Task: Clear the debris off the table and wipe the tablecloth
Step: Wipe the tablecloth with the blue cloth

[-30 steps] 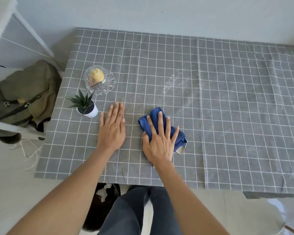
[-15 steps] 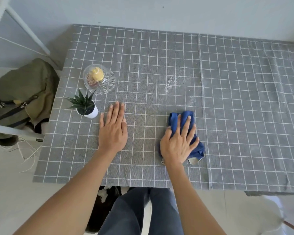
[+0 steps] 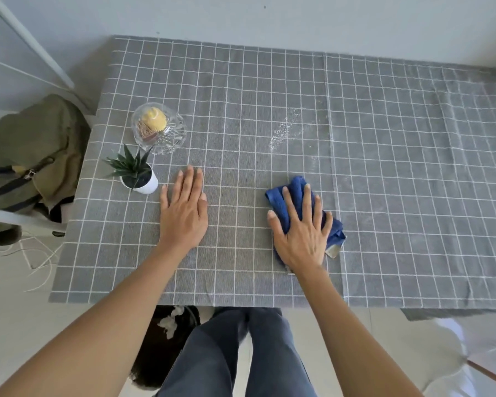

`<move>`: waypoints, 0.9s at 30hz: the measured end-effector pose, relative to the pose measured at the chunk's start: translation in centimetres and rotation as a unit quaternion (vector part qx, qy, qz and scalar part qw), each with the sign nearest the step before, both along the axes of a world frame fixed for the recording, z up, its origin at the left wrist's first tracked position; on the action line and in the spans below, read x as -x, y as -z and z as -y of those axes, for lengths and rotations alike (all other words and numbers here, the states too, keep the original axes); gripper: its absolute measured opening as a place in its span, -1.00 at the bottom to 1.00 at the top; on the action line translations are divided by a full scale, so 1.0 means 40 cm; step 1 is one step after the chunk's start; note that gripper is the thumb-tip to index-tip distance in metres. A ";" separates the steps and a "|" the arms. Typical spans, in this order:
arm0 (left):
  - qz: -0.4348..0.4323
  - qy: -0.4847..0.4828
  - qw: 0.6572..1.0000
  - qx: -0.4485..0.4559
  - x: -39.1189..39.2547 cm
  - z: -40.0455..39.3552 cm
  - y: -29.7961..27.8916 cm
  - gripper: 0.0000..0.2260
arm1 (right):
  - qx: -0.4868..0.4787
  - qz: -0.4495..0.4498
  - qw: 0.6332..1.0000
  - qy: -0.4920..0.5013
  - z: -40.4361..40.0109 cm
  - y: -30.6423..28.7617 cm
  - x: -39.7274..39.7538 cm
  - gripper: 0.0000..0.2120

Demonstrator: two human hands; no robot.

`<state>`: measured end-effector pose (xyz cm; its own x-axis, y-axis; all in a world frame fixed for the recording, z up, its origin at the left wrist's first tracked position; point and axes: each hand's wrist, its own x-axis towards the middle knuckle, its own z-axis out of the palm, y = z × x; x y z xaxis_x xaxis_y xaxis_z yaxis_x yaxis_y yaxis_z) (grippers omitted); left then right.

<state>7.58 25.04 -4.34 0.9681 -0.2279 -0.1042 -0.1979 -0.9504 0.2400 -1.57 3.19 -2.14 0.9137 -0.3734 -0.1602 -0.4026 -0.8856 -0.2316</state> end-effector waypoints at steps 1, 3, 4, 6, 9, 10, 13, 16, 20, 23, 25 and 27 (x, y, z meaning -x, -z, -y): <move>-0.011 0.000 1.000 0.002 0.000 0.004 -0.002 -0.52 | -0.001 0.001 1.000 -0.003 -0.002 -0.002 0.001 -0.43; -0.029 0.023 0.999 0.012 0.005 0.029 -0.012 -0.51 | -0.008 0.005 1.000 -0.006 0.000 -0.002 0.001 -0.45; -0.032 0.047 0.998 0.023 0.014 0.051 -0.020 -0.50 | -0.012 0.007 1.000 -0.006 -0.001 -0.001 0.001 -0.46; -0.033 0.099 0.994 0.042 0.039 0.100 -0.030 -0.50 | -0.005 0.011 1.000 -0.005 -0.003 0.002 0.001 -0.47; -0.028 0.114 0.993 0.029 0.069 0.132 -0.022 -0.52 | 0.002 0.020 1.000 0.005 -0.005 0.003 -0.002 -0.47; -0.021 0.106 0.994 0.023 0.073 0.130 -0.019 -0.53 | -0.002 0.022 1.000 0.008 -0.012 0.002 -0.004 -0.47; -0.008 0.098 0.995 0.021 0.076 0.126 -0.015 -0.53 | -0.011 0.036 0.998 -0.053 -0.060 -0.002 0.003 -0.47; -0.007 0.093 0.995 0.021 0.079 0.130 -0.019 -0.52 | 0.000 0.048 0.995 -0.091 -0.062 0.009 0.015 -0.46; -0.012 0.081 0.996 0.021 0.080 0.128 -0.017 -0.53 | -0.001 0.053 0.996 0.067 -0.005 0.017 -0.008 -0.48; -0.001 0.077 0.997 0.014 0.083 0.132 -0.017 -0.53 | -0.019 0.049 0.997 0.061 -0.063 0.007 -0.016 -0.49; 0.003 0.079 0.997 0.013 0.083 0.131 -0.019 -0.53 | -0.007 0.059 0.998 -0.015 -0.098 0.011 -0.002 -0.50; 0.001 0.079 0.997 0.015 0.083 0.130 -0.020 -0.53 | 0.012 0.055 0.997 -0.047 -0.068 0.016 0.001 -0.49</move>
